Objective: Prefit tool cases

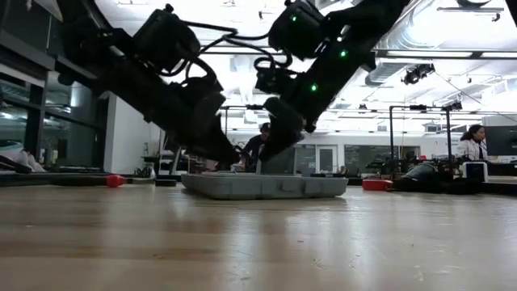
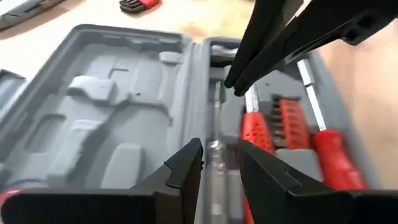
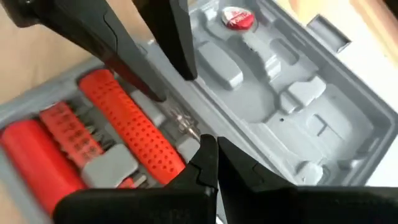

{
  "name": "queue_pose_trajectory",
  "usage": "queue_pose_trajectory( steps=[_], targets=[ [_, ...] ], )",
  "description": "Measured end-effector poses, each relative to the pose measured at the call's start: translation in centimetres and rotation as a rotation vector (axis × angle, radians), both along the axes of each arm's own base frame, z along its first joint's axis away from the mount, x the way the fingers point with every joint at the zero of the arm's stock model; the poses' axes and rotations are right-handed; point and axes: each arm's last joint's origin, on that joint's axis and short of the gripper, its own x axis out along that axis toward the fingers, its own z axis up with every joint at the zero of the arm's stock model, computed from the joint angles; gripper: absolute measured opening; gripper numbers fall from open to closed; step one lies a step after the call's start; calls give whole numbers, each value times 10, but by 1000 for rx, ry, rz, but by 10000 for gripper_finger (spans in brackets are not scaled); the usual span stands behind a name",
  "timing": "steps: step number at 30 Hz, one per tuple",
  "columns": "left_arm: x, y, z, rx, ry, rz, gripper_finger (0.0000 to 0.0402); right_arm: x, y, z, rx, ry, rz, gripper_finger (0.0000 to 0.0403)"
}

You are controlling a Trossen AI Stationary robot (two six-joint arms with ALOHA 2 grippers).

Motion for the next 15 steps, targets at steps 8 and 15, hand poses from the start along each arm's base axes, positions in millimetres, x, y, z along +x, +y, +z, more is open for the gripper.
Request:
queue_pose_trajectory(
  steps=[8, 15],
  targets=[
    [1, -15, 0, -87, -29, -58, 99, -6, 11, -2, 72, 69, 43, 0],
    [2, -22, -17, -100, 14, -41, 99, -19, 13, -25, 146, 9, 20, 0]
  ],
)
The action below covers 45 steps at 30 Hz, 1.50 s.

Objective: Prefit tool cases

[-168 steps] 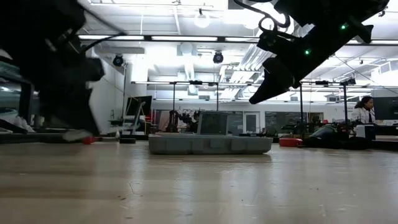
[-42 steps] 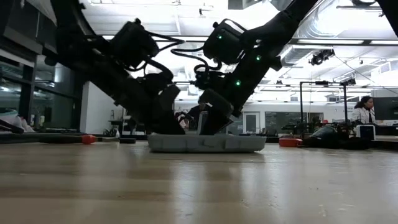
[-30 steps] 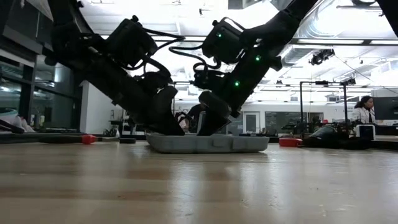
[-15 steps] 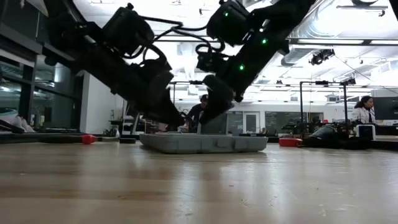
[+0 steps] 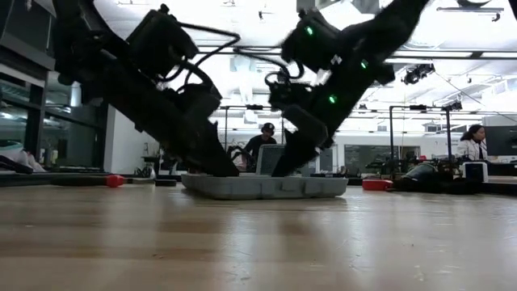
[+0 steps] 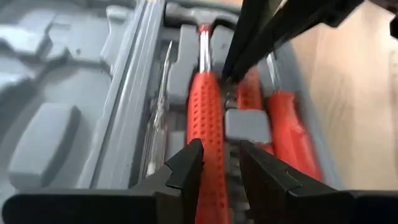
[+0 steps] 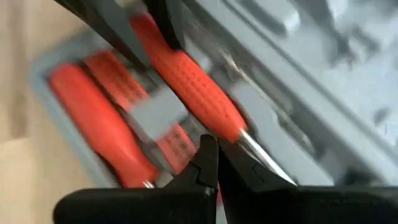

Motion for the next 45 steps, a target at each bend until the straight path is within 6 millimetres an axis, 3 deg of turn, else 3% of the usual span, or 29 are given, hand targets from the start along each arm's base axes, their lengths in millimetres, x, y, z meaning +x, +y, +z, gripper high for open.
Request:
queue_pose_trajectory(
  steps=[5, 9, 15, 20, 22, 26, 33, 40, 45],
  targets=[
    [2, 0, -7, -14, 2, 19, 99, -11, -6, -12, 38, -22, -63, 0],
    [2, 0, -1, -2, -2, -24, 99, -14, -1, -5, 29, -28, -45, 0],
    [5, -2, 27, 34, -86, -87, 99, -20, 5, 39, -68, -151, -8, 0],
    [1, 4, 48, 156, -127, -61, 99, -29, -10, 68, -165, -216, -34, 0],
    [0, 11, 52, 205, -116, -6, 99, -29, -22, 71, -169, -222, -43, 0],
    [-3, 28, 48, 213, -54, 73, 99, -29, -49, 65, -116, -209, -57, 0],
    [-13, 46, 24, 99, 125, 182, 99, -23, -85, 27, -24, -149, -82, 0],
    [-13, 46, 7, 67, 183, 171, 99, -19, -101, -8, 33, -97, -114, 0],
    [-11, 46, 1, 69, 198, 182, 99, -20, -97, -14, 68, -54, -118, 0]
  ],
)
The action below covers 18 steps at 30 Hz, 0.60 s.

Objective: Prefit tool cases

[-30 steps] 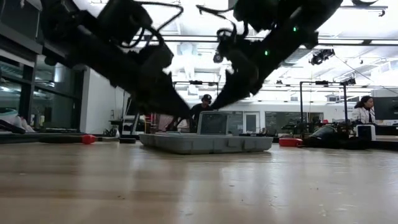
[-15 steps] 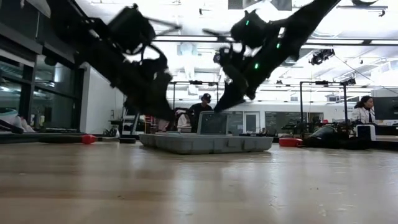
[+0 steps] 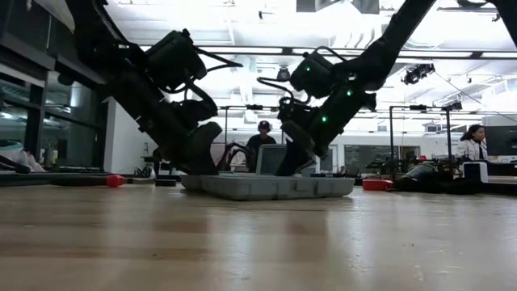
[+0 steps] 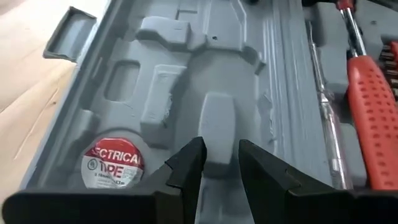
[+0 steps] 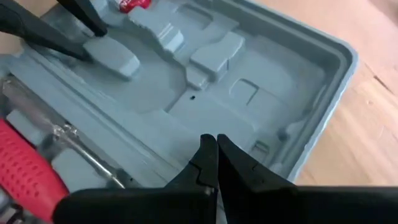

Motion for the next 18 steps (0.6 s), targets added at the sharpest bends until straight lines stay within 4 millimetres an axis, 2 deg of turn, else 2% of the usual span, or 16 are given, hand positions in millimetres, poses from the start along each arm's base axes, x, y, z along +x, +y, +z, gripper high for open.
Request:
queue_pose_trajectory(
  steps=[13, 18],
  targets=[
    [5, -2, 2, -2, -62, -30, 99, 5, 67, -5, 25, 77, 53, 0],
    [6, -9, 3, -12, -77, -63, 99, 6, 91, -3, -26, 65, 41, 0]
  ],
)
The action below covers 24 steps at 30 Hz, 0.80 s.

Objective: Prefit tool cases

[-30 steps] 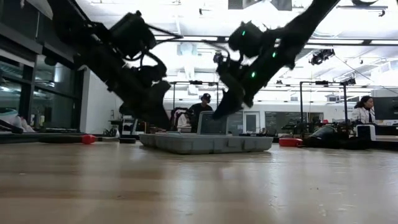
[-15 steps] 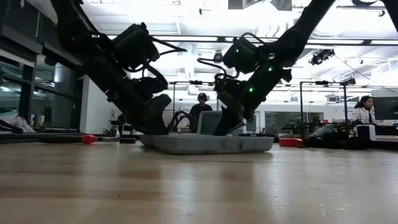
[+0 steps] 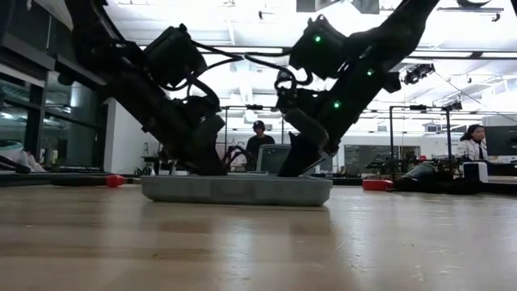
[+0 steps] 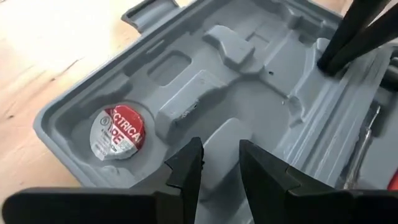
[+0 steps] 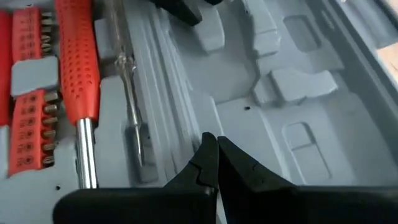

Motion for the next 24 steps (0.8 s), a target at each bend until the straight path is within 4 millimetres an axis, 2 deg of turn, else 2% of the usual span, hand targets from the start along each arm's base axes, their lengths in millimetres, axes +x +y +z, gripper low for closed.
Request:
queue_pose_trajectory(
  steps=[6, 10, 16, 20, 24],
  targets=[
    [2, -10, 4, 5, -33, -38, 99, -10, 16, 23, -66, -14, -4, 0],
    [3, -19, 16, 47, -80, -83, 99, -20, 27, 62, -123, -108, -23, 0],
    [-6, -37, 50, 117, -170, -72, 99, -51, 47, 107, -214, -158, -31, 0],
    [-19, -49, 61, 184, -127, -51, 99, -71, 54, 119, -258, -136, -66, 0],
    [-33, -56, 58, 201, -47, 18, 99, -82, 57, 121, -295, -95, -93, 0]
  ],
)
